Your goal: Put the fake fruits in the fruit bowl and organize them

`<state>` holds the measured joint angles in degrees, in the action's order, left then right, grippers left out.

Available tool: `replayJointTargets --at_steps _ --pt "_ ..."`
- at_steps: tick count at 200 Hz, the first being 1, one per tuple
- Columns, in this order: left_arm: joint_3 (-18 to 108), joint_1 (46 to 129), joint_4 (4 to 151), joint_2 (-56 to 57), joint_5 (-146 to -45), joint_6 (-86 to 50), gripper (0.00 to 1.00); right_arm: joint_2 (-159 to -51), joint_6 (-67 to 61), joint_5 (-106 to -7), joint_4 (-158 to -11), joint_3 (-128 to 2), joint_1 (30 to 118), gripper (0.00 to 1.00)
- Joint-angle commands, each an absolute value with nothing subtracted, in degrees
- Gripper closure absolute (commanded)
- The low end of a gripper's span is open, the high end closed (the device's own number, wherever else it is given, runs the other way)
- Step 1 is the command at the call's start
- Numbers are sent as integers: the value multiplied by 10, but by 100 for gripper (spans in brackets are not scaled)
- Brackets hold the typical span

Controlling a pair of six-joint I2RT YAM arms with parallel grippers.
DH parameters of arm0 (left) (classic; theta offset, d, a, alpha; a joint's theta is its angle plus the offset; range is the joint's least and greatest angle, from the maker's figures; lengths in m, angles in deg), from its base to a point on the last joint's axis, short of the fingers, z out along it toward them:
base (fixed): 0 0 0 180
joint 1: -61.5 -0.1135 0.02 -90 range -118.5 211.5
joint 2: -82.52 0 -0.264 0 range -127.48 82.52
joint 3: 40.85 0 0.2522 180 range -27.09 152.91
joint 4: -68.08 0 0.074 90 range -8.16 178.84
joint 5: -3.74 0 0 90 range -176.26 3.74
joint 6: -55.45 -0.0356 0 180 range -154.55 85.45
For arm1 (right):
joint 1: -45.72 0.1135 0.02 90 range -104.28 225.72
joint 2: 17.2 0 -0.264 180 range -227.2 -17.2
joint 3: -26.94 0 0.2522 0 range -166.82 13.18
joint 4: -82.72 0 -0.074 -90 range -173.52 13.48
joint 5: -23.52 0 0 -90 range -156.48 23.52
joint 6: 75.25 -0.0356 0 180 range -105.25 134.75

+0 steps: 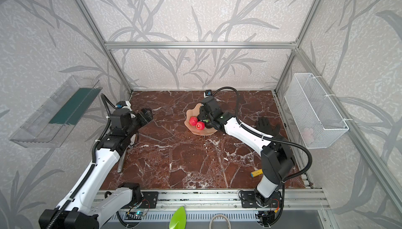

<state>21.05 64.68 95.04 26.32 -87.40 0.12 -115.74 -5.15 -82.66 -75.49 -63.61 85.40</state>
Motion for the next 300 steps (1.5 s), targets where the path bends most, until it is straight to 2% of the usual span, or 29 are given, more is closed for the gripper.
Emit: replayJointTargets --at_steps 1,49,57,77,110,124,172,189,221,265,300 --pt "207 640 946 271 -868 6 10 -1195 -36 -810 -795 -655 854 56" --pt "208 637 949 271 -866 6 10 -1212 -40 -801 -786 -631 853 50" --pt "208 637 948 271 -867 6 10 -1209 -41 -800 -786 -625 853 44" --pt "207 637 947 268 -869 6 10 -1201 -44 -796 -781 -614 851 24" --pt "206 636 944 267 -870 7 10 -1197 -50 -787 -763 -614 838 10" --pt "204 636 943 268 -867 7 10 -1189 -51 -783 -765 -611 832 0" --pt "166 635 869 269 -844 -30 7 -1078 -2 -766 -781 -562 808 1" --pt "120 635 774 252 -831 -56 3 -1019 11 -755 -810 -494 784 1" --pt "62 635 652 189 -795 -126 3 -881 33 -763 -917 -318 712 1" --pt "-55 635 473 183 -716 -233 3 -776 74 -853 -1026 -128 638 1" --pt "-88 634 402 123 -636 -277 3 -784 127 -917 -1079 -74 618 1"
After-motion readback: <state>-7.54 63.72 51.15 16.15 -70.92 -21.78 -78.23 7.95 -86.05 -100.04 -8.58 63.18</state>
